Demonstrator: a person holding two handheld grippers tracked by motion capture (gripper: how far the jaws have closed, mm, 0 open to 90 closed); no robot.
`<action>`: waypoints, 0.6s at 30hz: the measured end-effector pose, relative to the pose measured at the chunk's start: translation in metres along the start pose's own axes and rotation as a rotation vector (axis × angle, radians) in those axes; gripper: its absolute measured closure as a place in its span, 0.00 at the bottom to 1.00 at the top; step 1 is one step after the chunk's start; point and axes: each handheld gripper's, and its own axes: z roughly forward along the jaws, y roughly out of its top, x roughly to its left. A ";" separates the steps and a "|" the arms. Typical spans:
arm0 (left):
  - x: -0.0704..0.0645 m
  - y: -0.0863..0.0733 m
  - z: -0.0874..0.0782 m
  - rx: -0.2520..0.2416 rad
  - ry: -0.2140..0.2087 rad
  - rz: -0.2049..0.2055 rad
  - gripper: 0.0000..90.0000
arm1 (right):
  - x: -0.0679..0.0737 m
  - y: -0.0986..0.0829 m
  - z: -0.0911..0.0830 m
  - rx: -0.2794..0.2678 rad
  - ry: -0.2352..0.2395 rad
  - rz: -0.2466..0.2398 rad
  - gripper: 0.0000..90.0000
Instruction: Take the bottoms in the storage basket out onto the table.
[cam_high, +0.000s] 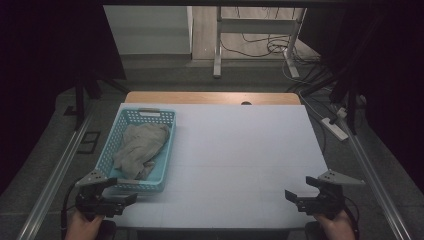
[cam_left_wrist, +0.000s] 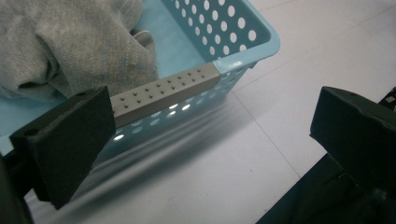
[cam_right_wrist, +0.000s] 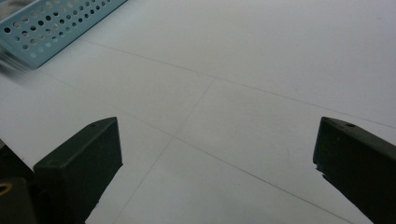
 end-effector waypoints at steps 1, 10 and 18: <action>0.000 0.000 0.000 0.000 0.000 0.003 0.00 | 0.000 0.000 0.000 0.000 0.000 0.000 0.02; 0.000 0.000 0.000 -0.004 -0.006 0.004 0.00 | 0.006 0.001 0.003 0.030 -0.015 -0.050 0.02; 0.001 0.000 -0.001 -0.008 -0.018 0.003 0.00 | 0.006 0.001 0.003 0.032 -0.014 -0.056 0.02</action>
